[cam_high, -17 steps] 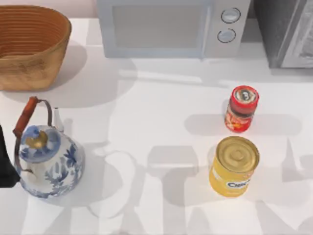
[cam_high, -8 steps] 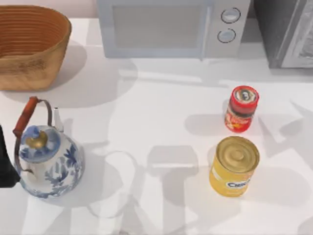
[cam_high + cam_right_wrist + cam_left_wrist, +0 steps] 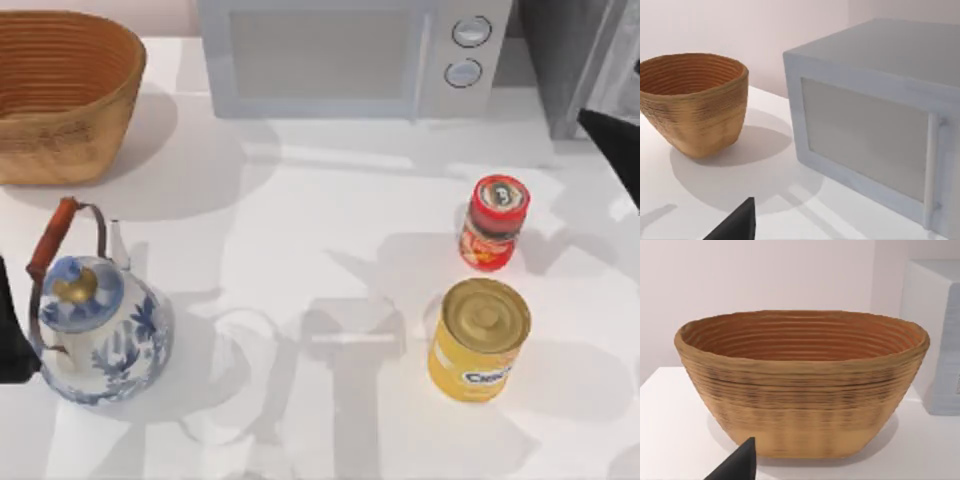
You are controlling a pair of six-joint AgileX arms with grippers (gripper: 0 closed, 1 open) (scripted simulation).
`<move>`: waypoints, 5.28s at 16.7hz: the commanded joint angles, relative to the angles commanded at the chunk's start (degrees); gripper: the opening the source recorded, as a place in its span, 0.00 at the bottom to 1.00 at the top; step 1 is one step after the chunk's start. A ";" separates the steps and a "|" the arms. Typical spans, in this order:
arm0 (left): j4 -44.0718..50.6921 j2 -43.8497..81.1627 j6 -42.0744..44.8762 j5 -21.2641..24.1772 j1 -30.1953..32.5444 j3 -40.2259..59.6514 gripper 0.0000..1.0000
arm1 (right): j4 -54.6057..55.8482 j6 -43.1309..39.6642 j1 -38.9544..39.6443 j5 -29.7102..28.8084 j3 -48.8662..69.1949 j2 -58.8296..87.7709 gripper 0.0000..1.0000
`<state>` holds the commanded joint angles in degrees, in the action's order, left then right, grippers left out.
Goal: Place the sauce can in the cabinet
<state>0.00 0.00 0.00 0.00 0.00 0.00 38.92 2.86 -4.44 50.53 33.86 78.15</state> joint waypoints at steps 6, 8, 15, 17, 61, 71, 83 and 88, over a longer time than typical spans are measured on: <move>0.00 0.00 0.00 0.00 0.00 0.00 1.00 | 11.01 0.80 -1.12 16.65 9.42 25.86 1.00; 0.00 0.00 0.00 0.00 0.00 0.00 1.00 | 14.66 0.41 -1.46 21.73 12.58 33.66 1.00; 0.00 0.00 0.00 0.00 0.00 0.00 1.00 | 27.80 -3.75 -2.46 36.97 24.14 56.80 1.00; 0.00 0.00 0.00 0.00 0.00 0.00 1.00 | 31.05 -5.27 -2.65 40.17 27.05 61.52 1.00; 0.00 0.00 0.00 0.00 0.00 0.00 1.00 | 57.88 11.07 5.48 36.10 33.23 72.58 0.55; 0.00 0.00 0.00 0.00 0.00 0.00 1.00 | 57.88 11.07 5.48 36.10 33.23 72.58 0.00; 0.00 0.00 0.00 0.00 0.00 0.00 1.00 | 55.63 12.37 6.08 35.61 32.97 66.60 0.00; 0.00 0.00 0.00 0.00 0.00 0.00 1.00 | 49.71 16.19 5.18 34.43 30.91 56.84 0.00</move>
<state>0.00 0.00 0.00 0.00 0.00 0.00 88.63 19.05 0.74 84.96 64.78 134.99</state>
